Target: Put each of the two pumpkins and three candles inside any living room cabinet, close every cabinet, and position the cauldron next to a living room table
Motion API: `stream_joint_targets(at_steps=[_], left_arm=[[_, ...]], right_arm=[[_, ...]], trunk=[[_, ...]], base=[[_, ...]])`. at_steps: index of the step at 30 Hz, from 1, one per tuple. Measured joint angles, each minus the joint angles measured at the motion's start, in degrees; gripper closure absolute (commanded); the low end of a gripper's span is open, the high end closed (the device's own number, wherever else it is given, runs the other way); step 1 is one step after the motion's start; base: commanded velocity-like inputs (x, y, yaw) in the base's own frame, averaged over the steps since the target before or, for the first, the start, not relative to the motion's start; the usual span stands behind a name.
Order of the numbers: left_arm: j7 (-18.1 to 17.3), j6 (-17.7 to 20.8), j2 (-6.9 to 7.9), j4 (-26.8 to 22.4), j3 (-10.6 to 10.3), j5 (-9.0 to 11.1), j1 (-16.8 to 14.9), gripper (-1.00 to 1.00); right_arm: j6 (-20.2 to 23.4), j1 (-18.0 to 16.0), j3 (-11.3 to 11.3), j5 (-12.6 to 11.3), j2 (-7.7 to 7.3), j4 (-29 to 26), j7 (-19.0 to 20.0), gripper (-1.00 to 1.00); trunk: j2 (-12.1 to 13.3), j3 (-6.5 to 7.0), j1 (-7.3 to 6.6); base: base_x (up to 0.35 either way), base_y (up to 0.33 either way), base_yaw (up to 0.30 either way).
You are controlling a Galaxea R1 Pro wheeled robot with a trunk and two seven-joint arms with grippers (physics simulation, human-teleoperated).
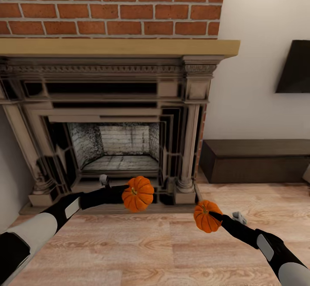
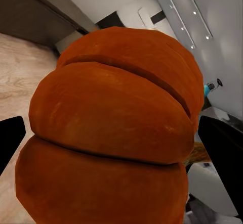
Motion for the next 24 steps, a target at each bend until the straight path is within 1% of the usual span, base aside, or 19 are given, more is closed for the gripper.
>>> stream_joint_targets(at_steps=[1, 2, 3, 4, 8, 24], left_arm=[[0.0, 0.0, -0.01, 0.0, -0.06, 0.0, 0.0, 1.0], [-0.01, 0.02, -0.09, -0.01, -1.11, 0.03, -0.01, 1.0], [0.0, -0.01, -0.1, 0.01, -2.84, -0.02, 0.0, 1.0], [0.01, -0.02, -0.11, -0.01, -3.89, -0.05, 0.01, 1.0], [0.0, -0.01, -0.12, -0.26, -4.64, 0.07, -0.01, 1.0], [-0.01, 0.02, -0.12, -0.62, -4.61, 0.13, -0.01, 1.0]], right_arm=[[-0.01, 0.0, 0.01, 0.02, 0.0, 0.01, 0.0, 1.0], [-0.01, 0.0, 0.01, 0.02, 0.0, 0.04, 0.0, 1.0], [-0.01, 0.0, 0.01, 0.03, 0.0, 0.02, 0.0, 1.0], [-0.01, 0.0, 0.01, 0.03, 0.0, 0.02, 0.0, 1.0], [-0.02, 0.0, 0.02, 0.04, 0.0, 0.02, -0.04, 1.0], [-0.01, 0.0, -0.07, 0.05, -0.09, 0.0, -0.09, 1.0]], trunk=[[0.0, 0.07, 0.0], [0.0, 0.14, 0.0], [0.0, 0.2, 0.0], [0.0, 0.26, 0.0], [0.0, 0.54, 0.0], [0.0, 1.62, 0.0]], base=[[0.0, 0.0, -0.23], [0.0, 0.0, -0.23], [0.0, 0.0, -0.23], [0.0, 0.0, -0.23], [0.0, 0.0, -0.229], [0.0, 0.0, -0.229]])
